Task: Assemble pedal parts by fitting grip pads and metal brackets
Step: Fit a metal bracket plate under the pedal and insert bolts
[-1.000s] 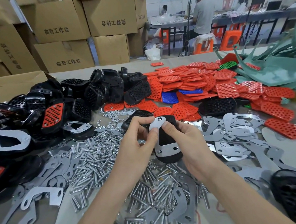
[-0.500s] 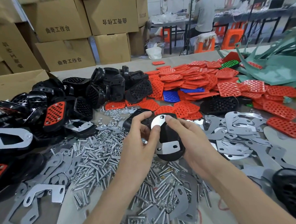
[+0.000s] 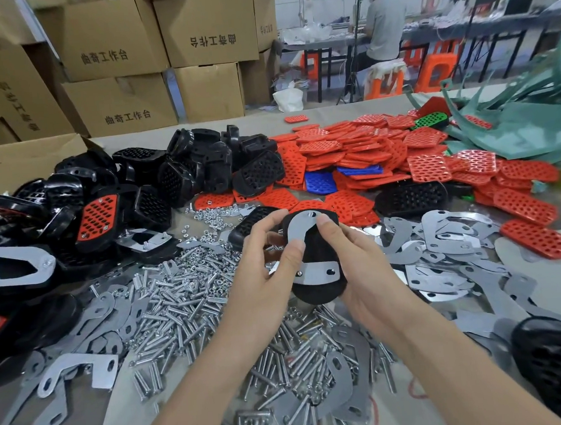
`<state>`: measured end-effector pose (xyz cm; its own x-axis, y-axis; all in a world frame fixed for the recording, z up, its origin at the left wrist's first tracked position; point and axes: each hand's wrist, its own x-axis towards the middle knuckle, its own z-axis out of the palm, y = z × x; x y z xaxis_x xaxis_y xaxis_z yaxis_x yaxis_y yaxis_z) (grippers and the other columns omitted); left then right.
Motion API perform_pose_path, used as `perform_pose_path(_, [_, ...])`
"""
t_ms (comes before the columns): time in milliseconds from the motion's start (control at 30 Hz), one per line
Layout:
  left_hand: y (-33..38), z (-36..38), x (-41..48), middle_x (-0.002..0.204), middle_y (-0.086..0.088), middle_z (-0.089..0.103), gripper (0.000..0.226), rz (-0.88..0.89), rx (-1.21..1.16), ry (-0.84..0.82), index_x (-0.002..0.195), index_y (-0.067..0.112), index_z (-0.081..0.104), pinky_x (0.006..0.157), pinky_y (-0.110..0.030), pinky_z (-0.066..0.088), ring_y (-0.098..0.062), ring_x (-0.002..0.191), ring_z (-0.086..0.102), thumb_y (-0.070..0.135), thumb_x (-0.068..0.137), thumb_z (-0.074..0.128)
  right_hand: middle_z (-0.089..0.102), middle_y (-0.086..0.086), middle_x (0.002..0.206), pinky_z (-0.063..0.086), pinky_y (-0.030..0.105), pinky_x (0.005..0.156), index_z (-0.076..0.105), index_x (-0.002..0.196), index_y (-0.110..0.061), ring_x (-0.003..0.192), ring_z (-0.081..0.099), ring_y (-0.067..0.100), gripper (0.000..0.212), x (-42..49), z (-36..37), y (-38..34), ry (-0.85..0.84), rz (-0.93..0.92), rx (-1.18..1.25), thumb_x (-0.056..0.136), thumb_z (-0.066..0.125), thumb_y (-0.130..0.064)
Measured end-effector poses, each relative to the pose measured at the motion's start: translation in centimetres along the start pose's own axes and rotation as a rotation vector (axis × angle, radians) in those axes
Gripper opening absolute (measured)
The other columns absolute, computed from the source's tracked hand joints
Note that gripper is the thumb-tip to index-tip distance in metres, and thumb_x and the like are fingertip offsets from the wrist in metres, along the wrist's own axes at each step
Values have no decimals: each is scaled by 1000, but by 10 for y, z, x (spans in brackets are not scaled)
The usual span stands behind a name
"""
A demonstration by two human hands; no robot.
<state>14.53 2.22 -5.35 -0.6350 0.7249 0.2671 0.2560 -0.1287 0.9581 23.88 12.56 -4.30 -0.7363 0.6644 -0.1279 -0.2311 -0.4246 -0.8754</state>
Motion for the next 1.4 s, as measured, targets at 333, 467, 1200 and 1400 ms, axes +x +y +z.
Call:
perform_pose_path(333, [-6,12,-4,134,-5,48,23,12,52,97,125,46,40,99,-29,49,-8,117,57,37,105,48,74,15,125,61,38,90,65,134,-9,121,68,32,37,-8,10,4,-133,125,135,107,52,-30])
perform_pose_path(467, [-7,12,-5,138,5,40,41,38,193,121,137,38,33,100,-17,44,7,117,51,52,99,36,75,13,124,64,35,82,67,131,-11,115,72,28,36,-6,9,5,-167,145,163,105,53,-30])
perform_pose_path(1200, [5,-3,2,99,29,71,24,-188,-88,147,124,37,60,65,-8,51,10,90,68,41,105,45,73,18,125,65,43,83,64,133,-4,108,74,31,55,0,4,2,-186,118,226,87,56,-33])
perform_pose_path(1400, [6,-5,6,94,10,75,15,-234,-134,60,113,38,65,63,-24,59,-9,88,75,31,100,60,72,21,126,64,45,78,66,133,-6,109,72,35,48,1,-5,3,-174,146,187,94,59,-34])
